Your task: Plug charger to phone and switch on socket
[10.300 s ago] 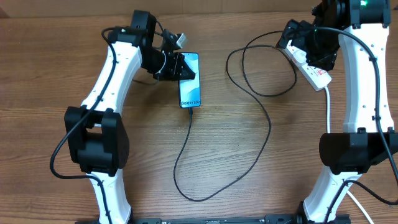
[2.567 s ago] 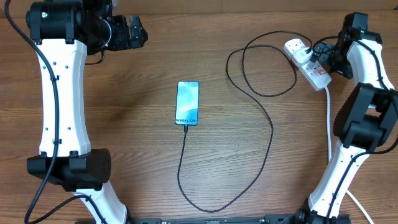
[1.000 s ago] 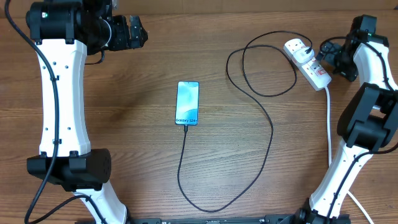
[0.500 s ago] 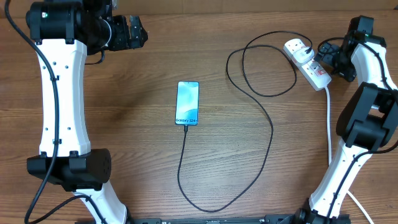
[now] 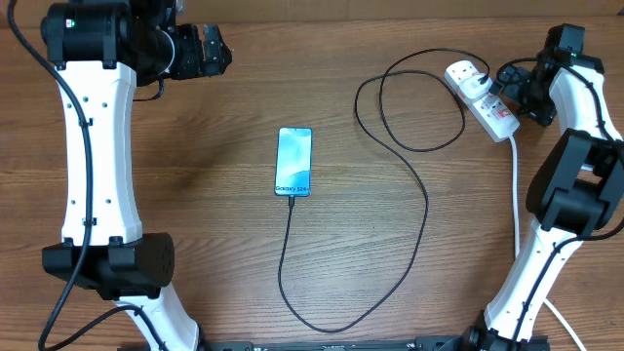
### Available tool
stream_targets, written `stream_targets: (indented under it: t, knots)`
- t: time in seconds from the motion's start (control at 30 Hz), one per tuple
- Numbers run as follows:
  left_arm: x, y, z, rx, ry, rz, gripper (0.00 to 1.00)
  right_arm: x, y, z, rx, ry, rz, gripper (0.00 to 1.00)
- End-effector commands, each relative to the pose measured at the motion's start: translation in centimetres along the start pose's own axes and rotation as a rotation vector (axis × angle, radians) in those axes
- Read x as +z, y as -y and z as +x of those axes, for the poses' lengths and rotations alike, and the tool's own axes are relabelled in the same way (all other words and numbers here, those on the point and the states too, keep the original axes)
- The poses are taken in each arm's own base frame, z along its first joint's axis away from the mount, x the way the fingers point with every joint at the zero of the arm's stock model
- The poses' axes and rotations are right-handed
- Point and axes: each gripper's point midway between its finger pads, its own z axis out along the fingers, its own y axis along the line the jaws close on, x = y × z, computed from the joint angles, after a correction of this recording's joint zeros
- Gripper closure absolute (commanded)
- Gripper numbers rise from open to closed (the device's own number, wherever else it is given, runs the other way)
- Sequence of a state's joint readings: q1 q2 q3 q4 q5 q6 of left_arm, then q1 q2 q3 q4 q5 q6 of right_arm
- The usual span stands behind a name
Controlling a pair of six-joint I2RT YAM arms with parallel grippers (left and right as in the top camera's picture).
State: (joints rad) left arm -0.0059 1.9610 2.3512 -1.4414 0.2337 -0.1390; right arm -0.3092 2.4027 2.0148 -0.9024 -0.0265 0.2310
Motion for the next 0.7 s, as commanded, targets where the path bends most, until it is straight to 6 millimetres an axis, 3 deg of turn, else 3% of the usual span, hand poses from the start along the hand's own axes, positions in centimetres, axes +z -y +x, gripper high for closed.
stream_targets:
  t: [0.0,0.67]
  knots:
    - [0.2,-0.1,0.0,0.016,-0.001,-0.008,0.0,1.7,-1.6,2.5,-0.045,-0.088,-0.045,0.0]
    - [0.2,-0.1,0.0,0.016,-0.001,-0.008,0.0,2.4,-1.5,4.1,-0.051,-0.142,-0.025,0.0]
